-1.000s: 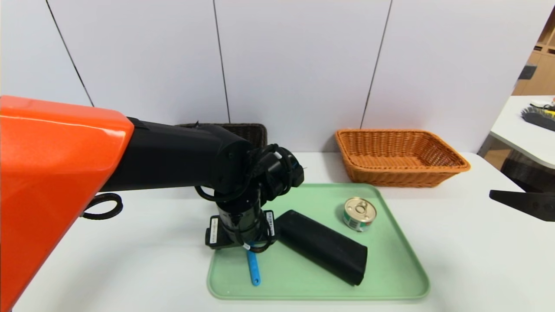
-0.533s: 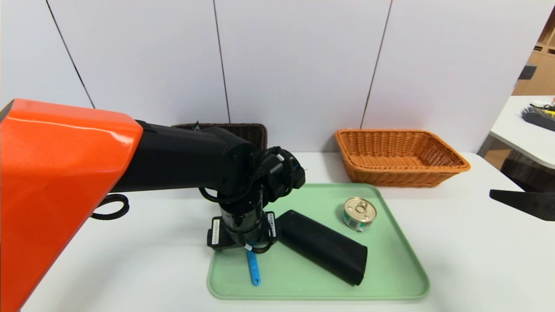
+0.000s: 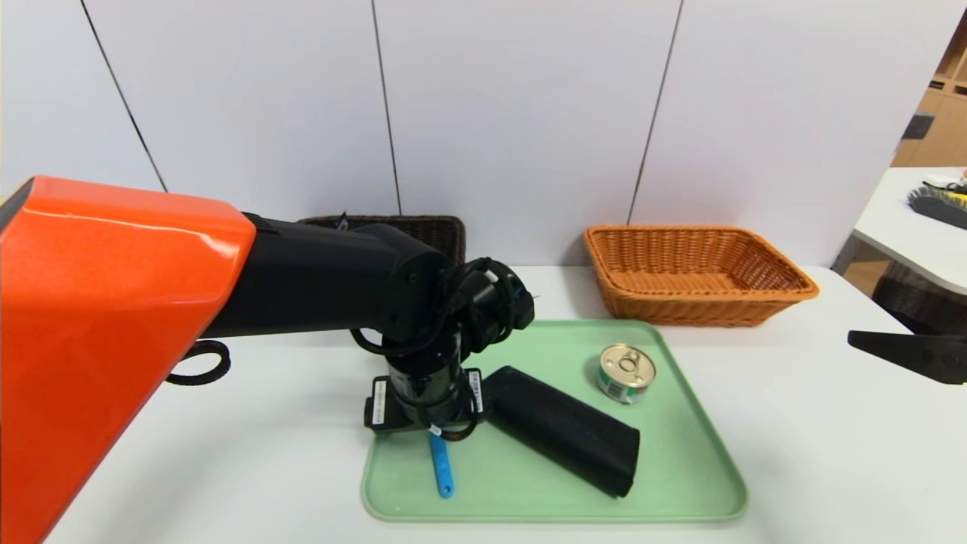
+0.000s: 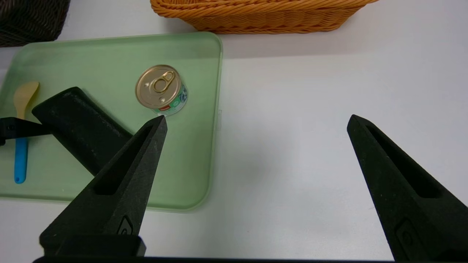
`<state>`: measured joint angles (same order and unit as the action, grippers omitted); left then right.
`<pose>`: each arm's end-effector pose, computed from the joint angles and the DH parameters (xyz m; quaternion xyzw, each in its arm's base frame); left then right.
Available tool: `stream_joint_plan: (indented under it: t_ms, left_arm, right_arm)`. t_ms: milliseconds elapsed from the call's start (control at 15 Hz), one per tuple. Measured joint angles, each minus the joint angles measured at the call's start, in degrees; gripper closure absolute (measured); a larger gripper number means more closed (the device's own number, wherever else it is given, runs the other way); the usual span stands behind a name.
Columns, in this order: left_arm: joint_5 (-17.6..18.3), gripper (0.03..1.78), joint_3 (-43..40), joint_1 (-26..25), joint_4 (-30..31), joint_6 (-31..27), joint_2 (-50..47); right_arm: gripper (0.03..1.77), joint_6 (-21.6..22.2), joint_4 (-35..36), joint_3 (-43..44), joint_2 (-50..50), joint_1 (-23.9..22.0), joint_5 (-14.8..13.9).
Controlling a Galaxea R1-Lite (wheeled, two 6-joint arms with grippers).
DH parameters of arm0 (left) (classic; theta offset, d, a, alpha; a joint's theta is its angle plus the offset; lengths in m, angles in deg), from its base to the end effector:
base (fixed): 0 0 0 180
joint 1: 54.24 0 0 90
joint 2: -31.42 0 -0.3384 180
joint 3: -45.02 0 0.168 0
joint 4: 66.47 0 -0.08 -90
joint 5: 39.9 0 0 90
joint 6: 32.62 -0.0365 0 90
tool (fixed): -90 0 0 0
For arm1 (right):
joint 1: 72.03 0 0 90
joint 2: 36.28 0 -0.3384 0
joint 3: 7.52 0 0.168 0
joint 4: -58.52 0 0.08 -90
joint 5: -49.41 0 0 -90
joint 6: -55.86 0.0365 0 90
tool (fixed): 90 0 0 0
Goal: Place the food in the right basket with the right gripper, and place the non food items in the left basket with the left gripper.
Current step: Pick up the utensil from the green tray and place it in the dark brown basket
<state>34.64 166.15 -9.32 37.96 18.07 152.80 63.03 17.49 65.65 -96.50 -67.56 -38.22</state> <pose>0.2706 -0.2561 0.1765 -0.0474 0.5658 0.0460 0.8219 0.0980 0.0092 0.2765 0.0561 0.2457 0.0426 0.9668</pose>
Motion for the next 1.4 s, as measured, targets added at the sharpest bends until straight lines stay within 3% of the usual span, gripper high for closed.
stream_joint_plan:
  t_ms: [933, 1133, 1400]
  left_arm:
    - [0.16, 0.12, -0.02, 0.0, -0.05, 0.66, 0.26]
    - [0.24, 0.57, -0.02, 0.02, 0.26, 0.82, 0.37]
    - [0.33, 0.98, -0.02, 0.0, 0.39, 0.85, 0.43]
  right_arm:
    - [0.1, 0.0, -0.02, 0.09, -0.15, -0.41, 0.24]
    - [0.1, 0.0, -0.02, 0.2, -0.22, -0.52, 0.24]
    - [0.1, 0.0, -0.02, 0.28, -0.35, -0.52, 0.22]
